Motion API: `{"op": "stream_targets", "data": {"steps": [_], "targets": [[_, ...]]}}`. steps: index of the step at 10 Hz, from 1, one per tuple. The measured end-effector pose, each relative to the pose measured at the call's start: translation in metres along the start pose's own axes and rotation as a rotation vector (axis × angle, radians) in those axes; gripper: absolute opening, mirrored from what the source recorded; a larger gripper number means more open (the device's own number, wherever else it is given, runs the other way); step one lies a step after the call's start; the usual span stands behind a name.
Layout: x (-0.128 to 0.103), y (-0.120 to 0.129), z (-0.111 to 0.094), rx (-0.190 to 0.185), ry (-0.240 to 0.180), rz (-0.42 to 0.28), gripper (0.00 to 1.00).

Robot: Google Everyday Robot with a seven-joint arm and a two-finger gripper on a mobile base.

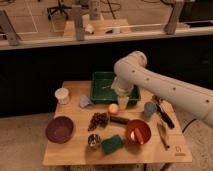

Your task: Wipe table surface with towel

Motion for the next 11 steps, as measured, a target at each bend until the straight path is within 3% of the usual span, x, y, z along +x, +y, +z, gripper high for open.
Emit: {"op": "stream_targets", "data": {"steps": [1,2,3,5,7,11], "targets": [[-0.008,-0.015,0.007,-0.001,-0.004,-0.013,0.80],[-0.030,-0.043,0.020,-0.004,-0.019,-0.045,0.80],[-0.044,-0.056,0.023,-0.005,-0.024,-0.064,0.80],[-0.072,-0.068,0.026,-0.009,-0.034,-0.097,0.80],[-0.086,-0.071,0.034,-0.010,-0.028,-0.115,0.80],[-0.101,-0.077,0.070,-0.009,-0.021,-0.143,0.80]]}}
